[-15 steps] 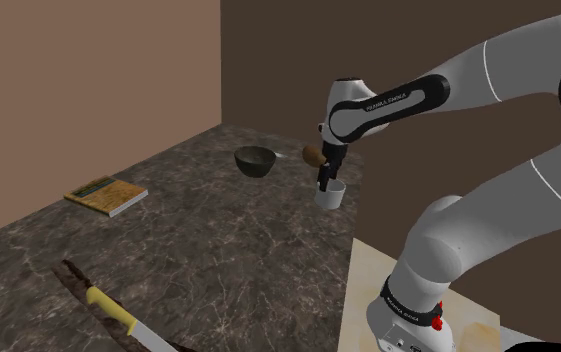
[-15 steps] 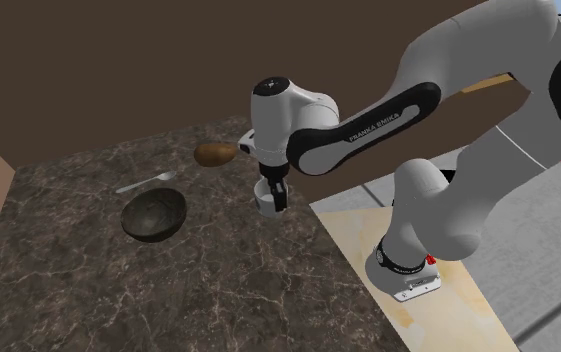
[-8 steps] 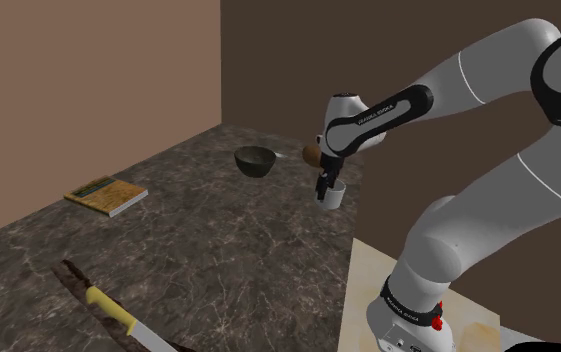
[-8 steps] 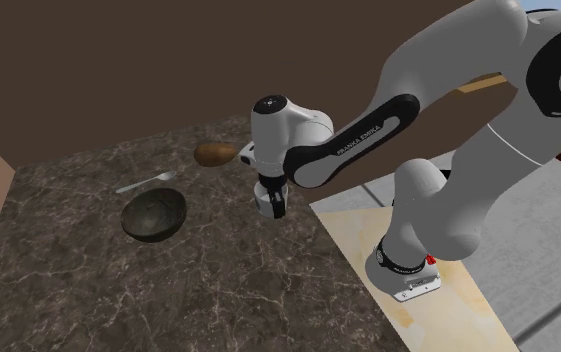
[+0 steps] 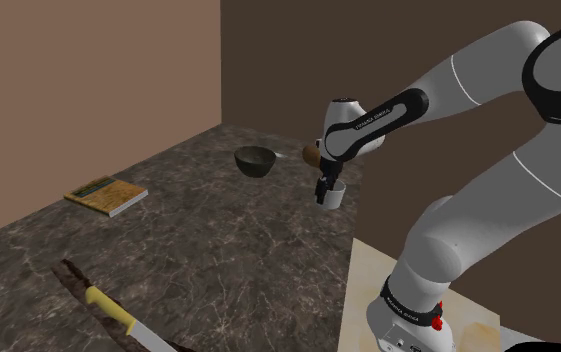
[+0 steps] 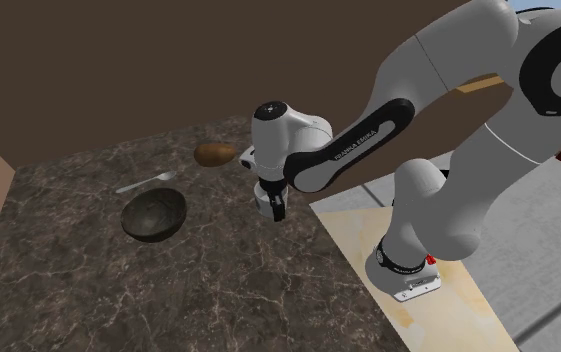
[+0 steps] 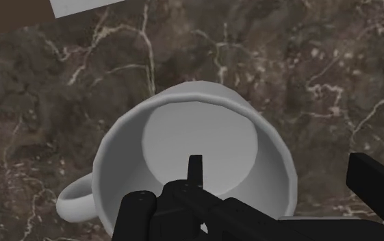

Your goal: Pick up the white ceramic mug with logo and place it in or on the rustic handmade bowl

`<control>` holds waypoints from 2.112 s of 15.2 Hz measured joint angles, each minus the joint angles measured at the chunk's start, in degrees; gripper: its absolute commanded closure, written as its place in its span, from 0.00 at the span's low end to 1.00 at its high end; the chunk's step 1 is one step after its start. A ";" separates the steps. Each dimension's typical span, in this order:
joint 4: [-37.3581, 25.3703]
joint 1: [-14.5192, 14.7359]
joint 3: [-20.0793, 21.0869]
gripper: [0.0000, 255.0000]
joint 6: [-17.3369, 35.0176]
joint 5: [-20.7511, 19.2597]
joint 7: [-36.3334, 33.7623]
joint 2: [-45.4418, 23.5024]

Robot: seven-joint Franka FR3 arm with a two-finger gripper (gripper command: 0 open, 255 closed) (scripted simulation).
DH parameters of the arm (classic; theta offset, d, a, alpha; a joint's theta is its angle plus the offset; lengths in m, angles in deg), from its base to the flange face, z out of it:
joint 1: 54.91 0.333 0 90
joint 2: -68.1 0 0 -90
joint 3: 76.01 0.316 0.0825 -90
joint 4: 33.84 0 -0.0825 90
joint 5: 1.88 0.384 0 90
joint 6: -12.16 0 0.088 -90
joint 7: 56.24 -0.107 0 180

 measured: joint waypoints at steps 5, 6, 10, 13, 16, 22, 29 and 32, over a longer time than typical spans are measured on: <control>0.00 0.00 0.01 1.00 0.00 0.00 0.00 0.01; -0.01 0.01 0.01 1.00 -0.01 0.01 0.00 0.01; -0.02 0.01 0.01 1.00 0.00 0.01 -0.01 0.01; -0.44 -0.08 0.09 1.00 -1.23 0.01 0.12 0.83; -1.52 -0.04 0.52 1.00 -3.91 0.21 0.11 2.43; -3.89 -0.16 1.24 1.00 -9.67 0.51 0.39 5.87; -7.56 0.09 2.27 1.00 -15.93 1.23 0.47 8.43; -9.40 0.19 2.68 1.00 -18.74 1.55 0.58 9.41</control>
